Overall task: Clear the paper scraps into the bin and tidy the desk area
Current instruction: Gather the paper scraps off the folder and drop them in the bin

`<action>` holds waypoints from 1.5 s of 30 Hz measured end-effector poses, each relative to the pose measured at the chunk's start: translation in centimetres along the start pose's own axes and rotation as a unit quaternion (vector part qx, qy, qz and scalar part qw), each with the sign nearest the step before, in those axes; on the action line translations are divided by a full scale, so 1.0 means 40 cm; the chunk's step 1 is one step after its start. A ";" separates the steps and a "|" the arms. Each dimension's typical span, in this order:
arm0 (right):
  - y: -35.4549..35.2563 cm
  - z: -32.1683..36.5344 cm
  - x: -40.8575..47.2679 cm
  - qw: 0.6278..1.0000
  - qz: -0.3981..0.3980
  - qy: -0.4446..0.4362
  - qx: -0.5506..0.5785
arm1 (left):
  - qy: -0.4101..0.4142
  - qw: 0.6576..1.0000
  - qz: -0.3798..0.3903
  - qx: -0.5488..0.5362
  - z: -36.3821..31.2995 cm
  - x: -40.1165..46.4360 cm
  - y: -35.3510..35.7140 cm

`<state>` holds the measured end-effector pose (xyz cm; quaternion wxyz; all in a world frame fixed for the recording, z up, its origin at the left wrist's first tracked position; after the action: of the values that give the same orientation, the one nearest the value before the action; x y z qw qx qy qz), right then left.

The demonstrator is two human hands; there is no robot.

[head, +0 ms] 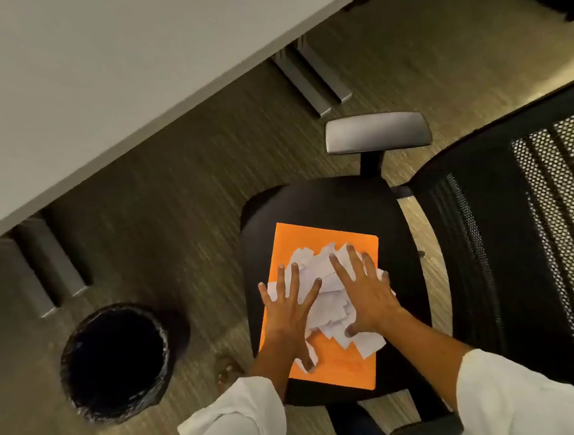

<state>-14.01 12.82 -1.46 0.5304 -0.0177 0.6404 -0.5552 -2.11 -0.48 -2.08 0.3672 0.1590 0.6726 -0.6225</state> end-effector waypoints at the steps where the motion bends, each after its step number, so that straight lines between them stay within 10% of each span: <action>1: 0.007 0.010 0.012 1.000 -0.002 -0.012 -0.008 | 0.011 1.000 0.004 0.015 0.002 0.007 0.006; 29: 0.149 -0.023 0.133 0.999 -0.041 -0.023 0.025 | 0.107 0.988 -0.099 -0.043 -0.018 0.139 0.166; 45: 0.095 -0.058 0.063 0.932 -0.279 -0.029 0.231 | 0.130 0.906 -0.304 -0.262 0.025 0.065 0.046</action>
<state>-14.58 14.32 -6.31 0.3618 -0.0884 0.4479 -0.8128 -2.34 -1.75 -5.13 0.0977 -0.0758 0.8691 -0.4789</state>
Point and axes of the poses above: each hand's wrist, its own x-axis towards the middle knuckle, its own y-axis out of the palm, z = x × y, the point moved 3 cm from there along x, towards the middle knuckle, and after that the axes turned 5 degrees about -y, right-handed, at the moved point
